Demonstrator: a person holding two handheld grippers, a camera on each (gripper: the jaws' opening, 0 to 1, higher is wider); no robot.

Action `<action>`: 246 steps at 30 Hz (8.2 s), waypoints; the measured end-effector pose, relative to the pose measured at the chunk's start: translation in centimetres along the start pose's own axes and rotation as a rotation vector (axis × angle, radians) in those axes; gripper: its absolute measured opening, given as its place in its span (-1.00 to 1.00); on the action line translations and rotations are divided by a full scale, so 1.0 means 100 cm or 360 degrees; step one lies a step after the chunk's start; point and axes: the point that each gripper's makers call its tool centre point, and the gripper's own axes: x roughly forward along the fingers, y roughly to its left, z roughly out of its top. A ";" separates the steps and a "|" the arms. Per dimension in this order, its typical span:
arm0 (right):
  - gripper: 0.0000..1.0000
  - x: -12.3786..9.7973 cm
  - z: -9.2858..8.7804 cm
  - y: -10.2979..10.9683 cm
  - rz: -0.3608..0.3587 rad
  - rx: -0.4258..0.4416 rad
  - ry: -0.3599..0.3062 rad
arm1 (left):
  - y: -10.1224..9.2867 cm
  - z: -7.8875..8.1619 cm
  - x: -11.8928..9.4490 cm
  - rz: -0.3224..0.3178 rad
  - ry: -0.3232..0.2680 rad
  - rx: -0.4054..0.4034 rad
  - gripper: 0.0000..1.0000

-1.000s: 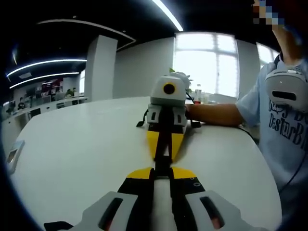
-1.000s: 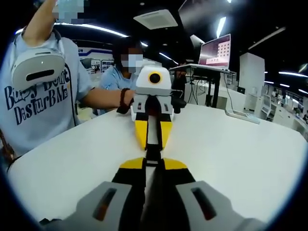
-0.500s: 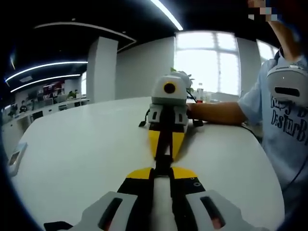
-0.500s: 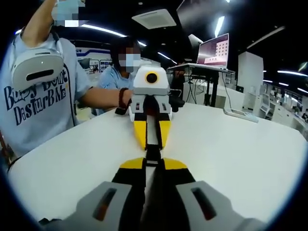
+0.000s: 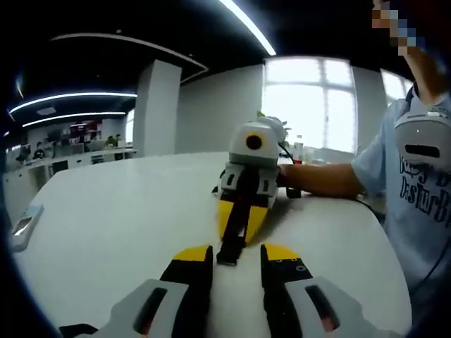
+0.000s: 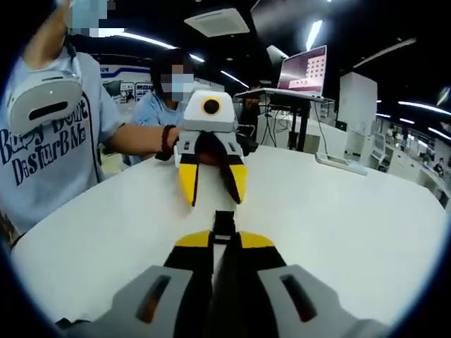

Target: Snap the two parts of the plastic buckle together until the buckle closes and remains connected.

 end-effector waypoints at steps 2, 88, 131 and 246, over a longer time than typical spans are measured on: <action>-0.76 0.000 0.000 -0.002 -0.0014 -0.0003 0.0006 | 0.000 0.003 0.000 -0.0010 -0.0019 -0.0037 -0.40; -0.69 -0.086 -0.049 -0.105 -0.0833 0.0396 0.0124 | 0.002 -0.001 -0.001 -0.0003 -0.0009 -0.0017 -0.46; -0.31 -0.101 -0.030 -0.109 -0.0873 0.0488 -0.0006 | 0.034 0.005 -0.008 0.0263 -0.0032 -0.0054 -0.43; 0.88 -0.190 0.025 0.054 -0.1318 0.0498 -0.0576 | 0.013 0.063 -0.056 0.0335 -0.0547 -0.0090 0.22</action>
